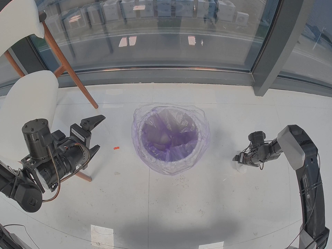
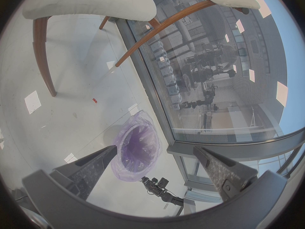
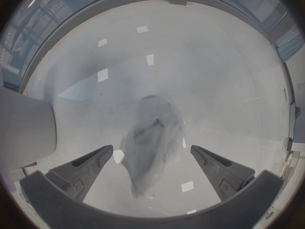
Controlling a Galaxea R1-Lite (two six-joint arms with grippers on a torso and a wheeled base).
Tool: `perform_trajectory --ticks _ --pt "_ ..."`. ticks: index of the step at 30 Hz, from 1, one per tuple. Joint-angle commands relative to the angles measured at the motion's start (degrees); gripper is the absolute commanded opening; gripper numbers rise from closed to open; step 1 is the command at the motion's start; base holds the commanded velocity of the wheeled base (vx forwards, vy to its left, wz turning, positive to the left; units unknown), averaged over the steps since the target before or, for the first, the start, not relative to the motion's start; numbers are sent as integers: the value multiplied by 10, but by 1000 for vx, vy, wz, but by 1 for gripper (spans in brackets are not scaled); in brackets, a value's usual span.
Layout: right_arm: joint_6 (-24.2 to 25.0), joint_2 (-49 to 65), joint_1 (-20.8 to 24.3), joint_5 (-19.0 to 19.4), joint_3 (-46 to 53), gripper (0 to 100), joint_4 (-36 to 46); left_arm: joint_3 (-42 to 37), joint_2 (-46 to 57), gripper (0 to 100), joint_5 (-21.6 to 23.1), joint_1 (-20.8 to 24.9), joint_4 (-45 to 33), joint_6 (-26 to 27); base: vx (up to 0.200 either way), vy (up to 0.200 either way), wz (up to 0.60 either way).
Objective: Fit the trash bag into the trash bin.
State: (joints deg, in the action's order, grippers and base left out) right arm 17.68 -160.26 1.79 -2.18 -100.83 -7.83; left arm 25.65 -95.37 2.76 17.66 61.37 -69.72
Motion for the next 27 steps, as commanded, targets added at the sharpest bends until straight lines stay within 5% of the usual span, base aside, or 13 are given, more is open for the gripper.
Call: perform_trajectory --ticks 1,10,11,20,23,27 --pt "1 -52 1 0 -82 100 4 -1 -2 100 -1 -1 1 -4 0 0 0" --pt "2 -60 3 -11 -93 100 5 1 2 100 -3 -3 1 0 0 0 0" --pt "2 -60 3 -13 -92 0 5 1 4 100 -4 -3 1 0 0 0 0" --pt "3 -37 -1 -15 -91 0 6 2 8 100 -25 -17 1 1 0 0 0" --pt "10 52 -10 -11 -75 0 4 3 29 100 -25 -49 1 1 0 0 0" --pt "96 188 25 6 -18 0 3 1 68 100 -20 -103 1 0 0 0 0"
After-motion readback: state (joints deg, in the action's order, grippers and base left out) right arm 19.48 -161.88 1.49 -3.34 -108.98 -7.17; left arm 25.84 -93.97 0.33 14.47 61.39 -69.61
